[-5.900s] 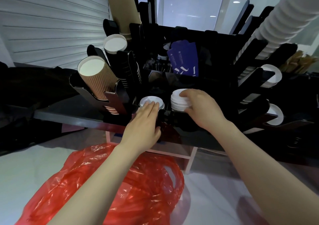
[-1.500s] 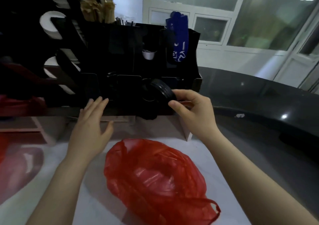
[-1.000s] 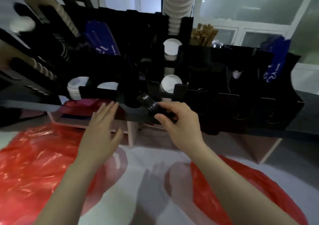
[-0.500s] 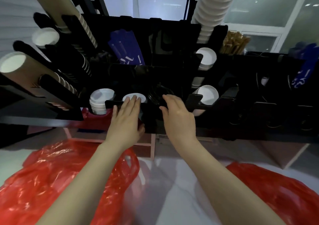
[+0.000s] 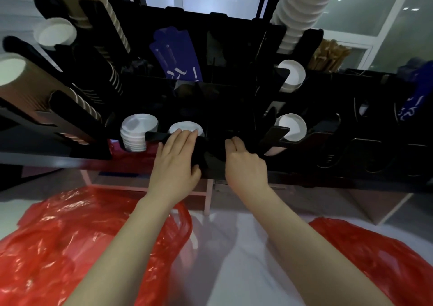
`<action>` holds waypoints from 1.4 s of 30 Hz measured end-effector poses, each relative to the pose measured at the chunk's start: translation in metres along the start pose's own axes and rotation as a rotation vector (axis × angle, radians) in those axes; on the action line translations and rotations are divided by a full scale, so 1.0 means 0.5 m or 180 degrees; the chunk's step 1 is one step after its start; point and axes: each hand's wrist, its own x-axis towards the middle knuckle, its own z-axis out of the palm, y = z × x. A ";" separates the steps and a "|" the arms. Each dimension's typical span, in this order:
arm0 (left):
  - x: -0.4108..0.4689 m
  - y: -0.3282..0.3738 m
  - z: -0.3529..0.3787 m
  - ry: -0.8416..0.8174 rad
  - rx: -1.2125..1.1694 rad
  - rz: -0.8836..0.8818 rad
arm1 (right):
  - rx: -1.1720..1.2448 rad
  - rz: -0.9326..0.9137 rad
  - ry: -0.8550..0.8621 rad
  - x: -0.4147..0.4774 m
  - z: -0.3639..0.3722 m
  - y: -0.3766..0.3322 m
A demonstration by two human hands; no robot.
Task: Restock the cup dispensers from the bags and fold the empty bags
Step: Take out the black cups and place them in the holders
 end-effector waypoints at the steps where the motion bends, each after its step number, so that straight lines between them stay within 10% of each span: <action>1: 0.000 0.002 -0.001 -0.0011 -0.0004 -0.0016 | 0.0011 -0.0021 -0.0022 0.002 0.001 0.004; 17: -0.064 0.141 0.019 0.0068 -0.0066 0.0431 | 0.0627 -0.0936 0.0559 -0.141 -0.038 0.152; 29: -0.065 0.367 0.130 0.0078 -0.0341 0.1036 | 0.0277 0.0356 0.1189 -0.214 -0.077 0.532; 42: 0.065 0.560 0.261 0.0040 0.0563 0.0658 | -0.1365 0.0061 -0.0151 -0.108 -0.079 0.672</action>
